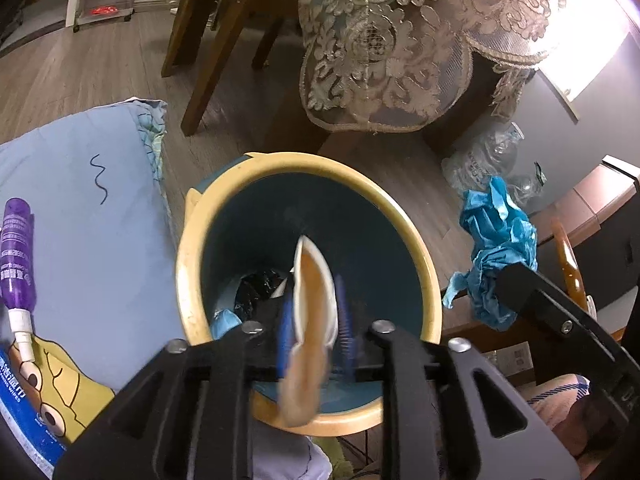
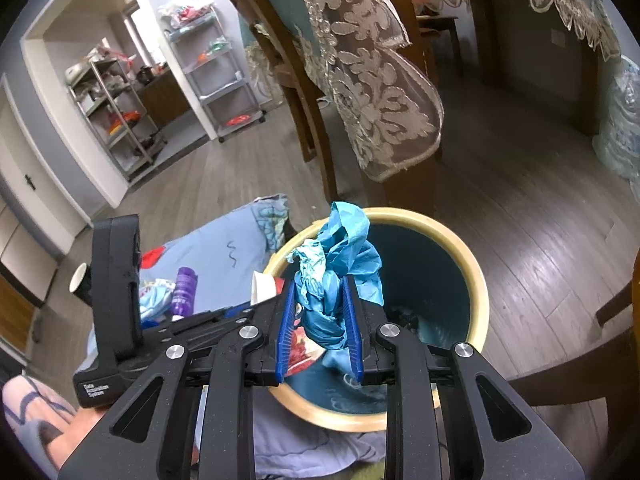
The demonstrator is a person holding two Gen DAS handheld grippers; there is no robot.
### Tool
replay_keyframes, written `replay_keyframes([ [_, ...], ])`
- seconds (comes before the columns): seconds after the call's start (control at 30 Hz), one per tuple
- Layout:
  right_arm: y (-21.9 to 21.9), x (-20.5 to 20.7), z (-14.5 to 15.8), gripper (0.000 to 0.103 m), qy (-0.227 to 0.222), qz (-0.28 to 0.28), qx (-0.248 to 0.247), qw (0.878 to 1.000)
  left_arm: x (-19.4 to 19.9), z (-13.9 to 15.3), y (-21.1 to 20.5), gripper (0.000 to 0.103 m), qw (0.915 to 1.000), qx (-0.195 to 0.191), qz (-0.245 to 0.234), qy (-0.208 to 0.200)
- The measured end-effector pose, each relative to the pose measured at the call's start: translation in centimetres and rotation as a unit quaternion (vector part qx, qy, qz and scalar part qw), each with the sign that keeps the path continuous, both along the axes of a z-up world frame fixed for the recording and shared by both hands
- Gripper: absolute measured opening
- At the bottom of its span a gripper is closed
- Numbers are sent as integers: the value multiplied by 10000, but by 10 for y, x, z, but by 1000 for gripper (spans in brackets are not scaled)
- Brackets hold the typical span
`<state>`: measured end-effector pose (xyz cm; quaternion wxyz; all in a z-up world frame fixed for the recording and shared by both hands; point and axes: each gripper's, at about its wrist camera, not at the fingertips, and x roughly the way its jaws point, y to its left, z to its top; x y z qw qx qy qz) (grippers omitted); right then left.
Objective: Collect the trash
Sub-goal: 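Open the left gripper over the bin while the right gripper releases the blue glove, then grasp the white tissue with the left gripper while the right gripper returns to the pile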
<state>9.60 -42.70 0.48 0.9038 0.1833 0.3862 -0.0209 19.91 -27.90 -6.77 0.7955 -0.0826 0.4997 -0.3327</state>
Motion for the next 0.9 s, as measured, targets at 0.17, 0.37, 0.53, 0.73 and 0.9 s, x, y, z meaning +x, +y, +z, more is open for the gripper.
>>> replay_keyframes([
  [0.17, 0, 1, -5, 25, 105, -9, -31, 9999, 4, 9, 19, 50, 9996, -53, 272, -83],
  [0.37, 4, 4, -10, 26, 265, 43, -135, 9995, 7, 24, 39, 60, 9987, -107, 454, -220],
  [0.53, 5, 5, -11, 35, 308, 16, -214, 9993, 7, 36, 60, 64, 9975, -126, 621, -313],
  [0.73, 5, 4, -10, 54, 257, 9, -198, 9995, 5, 48, 89, 69, 9952, -22, 819, -538],
  [0.9, 7, 4, -8, 59, 223, 33, -187, 9996, 4, 61, 116, 73, 9921, 120, 974, -783],
])
